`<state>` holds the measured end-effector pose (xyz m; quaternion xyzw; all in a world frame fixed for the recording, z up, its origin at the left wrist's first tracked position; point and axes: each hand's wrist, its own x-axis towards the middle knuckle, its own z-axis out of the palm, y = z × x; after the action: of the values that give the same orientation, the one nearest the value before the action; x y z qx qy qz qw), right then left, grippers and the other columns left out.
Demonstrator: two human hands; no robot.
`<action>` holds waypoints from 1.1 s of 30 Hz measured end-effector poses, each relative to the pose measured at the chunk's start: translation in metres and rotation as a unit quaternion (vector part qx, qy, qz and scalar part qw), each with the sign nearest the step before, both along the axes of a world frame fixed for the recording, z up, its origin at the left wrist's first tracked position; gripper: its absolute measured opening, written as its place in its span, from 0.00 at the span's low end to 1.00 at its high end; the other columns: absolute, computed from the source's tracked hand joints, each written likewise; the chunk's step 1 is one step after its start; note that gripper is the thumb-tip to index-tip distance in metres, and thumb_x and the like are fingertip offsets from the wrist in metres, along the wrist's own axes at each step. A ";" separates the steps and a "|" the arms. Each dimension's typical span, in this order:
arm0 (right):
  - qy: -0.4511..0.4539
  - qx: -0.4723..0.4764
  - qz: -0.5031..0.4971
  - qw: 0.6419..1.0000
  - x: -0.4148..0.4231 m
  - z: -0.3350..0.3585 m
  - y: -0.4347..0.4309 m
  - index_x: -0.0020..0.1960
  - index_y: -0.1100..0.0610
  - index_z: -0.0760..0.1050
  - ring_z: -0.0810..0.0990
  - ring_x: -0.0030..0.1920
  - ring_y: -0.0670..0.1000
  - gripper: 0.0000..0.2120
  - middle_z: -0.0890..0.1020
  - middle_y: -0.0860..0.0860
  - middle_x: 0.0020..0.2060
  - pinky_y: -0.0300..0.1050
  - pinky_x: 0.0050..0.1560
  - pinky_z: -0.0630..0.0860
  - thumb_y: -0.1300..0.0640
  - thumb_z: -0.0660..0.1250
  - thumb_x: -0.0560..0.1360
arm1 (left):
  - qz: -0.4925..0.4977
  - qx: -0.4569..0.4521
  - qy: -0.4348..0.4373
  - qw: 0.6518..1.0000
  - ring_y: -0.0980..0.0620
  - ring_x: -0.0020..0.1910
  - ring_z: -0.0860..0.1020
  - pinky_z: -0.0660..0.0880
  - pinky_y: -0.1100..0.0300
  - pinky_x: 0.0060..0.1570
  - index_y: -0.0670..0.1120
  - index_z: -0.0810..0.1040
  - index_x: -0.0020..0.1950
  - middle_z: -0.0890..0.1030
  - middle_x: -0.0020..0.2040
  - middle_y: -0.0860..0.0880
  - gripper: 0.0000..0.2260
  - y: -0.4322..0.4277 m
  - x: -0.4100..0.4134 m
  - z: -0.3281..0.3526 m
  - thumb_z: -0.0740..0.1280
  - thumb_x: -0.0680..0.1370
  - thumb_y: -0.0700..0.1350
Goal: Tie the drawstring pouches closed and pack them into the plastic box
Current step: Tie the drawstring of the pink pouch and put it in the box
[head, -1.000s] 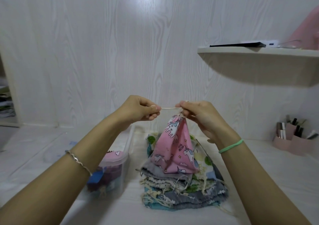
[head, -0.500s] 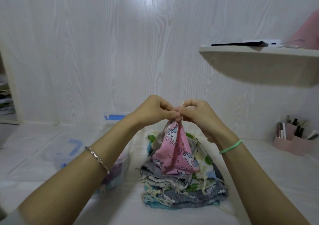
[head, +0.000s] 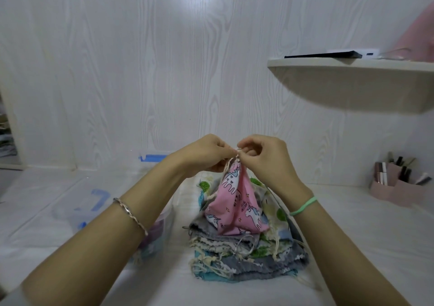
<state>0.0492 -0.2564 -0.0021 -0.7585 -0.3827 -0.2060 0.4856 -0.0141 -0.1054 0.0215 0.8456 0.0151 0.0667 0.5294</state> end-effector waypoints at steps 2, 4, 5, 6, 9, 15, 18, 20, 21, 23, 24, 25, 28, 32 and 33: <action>-0.033 -0.033 -0.001 0.999 0.000 -0.001 -0.001 0.48 0.56 0.85 0.82 0.39 0.41 0.06 0.84 0.45 0.37 0.32 0.44 0.78 0.63 0.71 0.73 | -0.011 0.017 0.002 1.000 0.46 0.44 0.74 0.75 0.47 0.58 0.28 0.76 0.54 0.78 0.45 0.39 0.18 -0.001 -0.001 0.001 0.65 0.80 0.45; -0.045 -0.061 0.004 0.997 -0.001 -0.001 -0.002 0.48 0.56 0.85 0.82 0.41 0.40 0.06 0.84 0.45 0.39 0.34 0.46 0.78 0.60 0.70 0.75 | -0.017 0.044 -0.009 0.999 0.45 0.44 0.77 0.76 0.46 0.58 0.30 0.78 0.52 0.80 0.46 0.36 0.17 -0.001 -0.001 0.003 0.64 0.80 0.45; -0.042 -0.072 0.007 0.997 0.000 0.000 -0.004 0.48 0.55 0.85 0.82 0.41 0.40 0.06 0.84 0.45 0.39 0.36 0.46 0.79 0.60 0.69 0.76 | -0.016 0.060 -0.020 0.998 0.45 0.43 0.79 0.77 0.46 0.56 0.31 0.78 0.51 0.81 0.46 0.36 0.15 -0.001 -0.001 0.004 0.64 0.80 0.45; -0.031 -0.082 0.010 0.996 0.000 0.002 -0.005 0.47 0.55 0.85 0.82 0.40 0.41 0.06 0.84 0.45 0.39 0.38 0.45 0.79 0.59 0.68 0.76 | -0.011 0.081 -0.035 0.996 0.46 0.42 0.79 0.78 0.47 0.53 0.32 0.79 0.50 0.82 0.44 0.37 0.14 -0.002 -0.002 0.005 0.64 0.80 0.44; 0.041 -0.098 0.039 0.994 0.002 0.005 -0.009 0.42 0.54 0.83 0.79 0.35 0.45 0.07 0.83 0.49 0.37 0.44 0.41 0.77 0.58 0.67 0.77 | 0.019 0.165 -0.083 0.982 0.51 0.36 0.77 0.79 0.49 0.46 0.38 0.81 0.45 0.81 0.38 0.44 0.10 -0.003 -0.001 0.006 0.67 0.78 0.44; 0.366 0.035 0.215 0.905 0.013 -0.003 -0.010 0.43 0.62 0.82 0.71 0.28 0.42 0.06 0.79 0.49 0.30 0.31 0.26 0.65 0.62 0.67 0.76 | 0.049 0.210 -0.144 0.966 0.54 0.34 0.78 0.79 0.56 0.41 0.44 0.82 0.46 0.81 0.38 0.51 0.03 -0.002 -0.002 0.000 0.70 0.76 0.42; 0.548 0.141 0.341 0.751 0.020 -0.016 -0.007 0.41 0.64 0.79 0.66 0.26 0.42 0.08 0.73 0.51 0.32 0.31 0.21 0.56 0.62 0.76 0.66 | 0.051 0.229 -0.165 0.958 0.58 0.32 0.75 0.73 0.70 0.33 0.45 0.82 0.45 0.80 0.36 0.54 0.03 -0.005 -0.004 -0.001 0.69 0.77 0.43; 0.587 0.204 0.351 0.700 0.018 -0.022 -0.003 0.39 0.63 0.77 0.66 0.25 0.42 0.06 0.73 0.51 0.31 0.30 0.22 0.53 0.63 0.73 0.67 | 0.058 0.242 -0.168 0.954 0.61 0.32 0.74 0.69 0.73 0.31 0.46 0.82 0.46 0.79 0.36 0.55 0.05 -0.006 -0.004 -0.001 0.67 0.78 0.44; 0.584 0.218 0.340 0.704 0.015 -0.022 -0.001 0.36 0.62 0.77 0.65 0.24 0.42 0.04 0.72 0.51 0.30 0.31 0.22 0.52 0.63 0.71 0.68 | 0.061 0.242 -0.162 0.955 0.60 0.32 0.74 0.70 0.70 0.32 0.46 0.82 0.46 0.79 0.37 0.53 0.06 -0.006 -0.003 -0.001 0.66 0.79 0.45; 0.519 0.203 0.284 0.780 0.010 -0.016 0.000 0.30 0.58 0.77 0.62 0.22 0.42 0.10 0.70 0.49 0.26 0.32 0.21 0.52 0.64 0.70 0.70 | 0.057 0.221 -0.145 0.963 0.49 0.34 0.77 0.78 0.55 0.40 0.44 0.81 0.45 0.82 0.39 0.45 0.08 -0.003 -0.002 -0.004 0.64 0.80 0.45; 0.455 0.180 0.236 0.839 0.006 -0.012 -0.001 0.29 0.57 0.77 0.62 0.22 0.42 0.12 0.70 0.47 0.24 0.32 0.20 0.54 0.63 0.71 0.70 | 0.053 0.209 -0.138 0.967 0.42 0.37 0.79 0.79 0.47 0.44 0.42 0.81 0.45 0.83 0.40 0.41 0.10 -0.002 -0.001 -0.005 0.64 0.80 0.45; 0.389 0.151 0.182 0.890 0.002 -0.009 0.000 0.30 0.56 0.78 0.64 0.22 0.42 0.11 0.71 0.46 0.23 0.32 0.20 0.58 0.63 0.71 0.71 | 0.052 0.200 -0.134 0.969 0.39 0.40 0.80 0.79 0.43 0.46 0.41 0.81 0.45 0.83 0.41 0.39 0.10 -0.001 -0.001 -0.006 0.63 0.80 0.45; 0.221 0.119 0.074 0.965 -0.007 -0.007 0.005 0.40 0.58 0.82 0.74 0.26 0.41 0.04 0.79 0.46 0.28 0.33 0.27 0.70 0.58 0.73 0.72 | 0.053 0.185 -0.134 0.972 0.41 0.38 0.80 0.78 0.41 0.47 0.40 0.81 0.46 0.83 0.42 0.37 0.11 -0.001 0.000 -0.004 0.62 0.81 0.44; 0.100 0.142 0.032 0.984 -0.003 -0.014 0.007 0.42 0.53 0.78 0.69 0.26 0.42 0.07 0.77 0.48 0.35 0.34 0.29 0.66 0.56 0.76 0.70 | 0.029 0.131 -0.117 0.984 0.43 0.39 0.79 0.79 0.42 0.48 0.36 0.79 0.45 0.82 0.41 0.35 0.12 0.000 -0.001 -0.001 0.62 0.81 0.43; 0.087 0.141 0.027 0.986 -0.001 -0.014 0.006 0.41 0.53 0.78 0.68 0.26 0.41 0.06 0.77 0.47 0.34 0.33 0.30 0.66 0.57 0.75 0.70 | 0.019 0.111 -0.110 0.987 0.44 0.38 0.78 0.78 0.45 0.48 0.36 0.79 0.44 0.81 0.40 0.36 0.12 0.000 -0.001 -0.001 0.62 0.81 0.42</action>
<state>0.0478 -0.2501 -0.0165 -0.6867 -0.3269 -0.1777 0.6244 -0.0152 -0.1059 0.0205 0.8861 -0.0349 0.1709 0.4294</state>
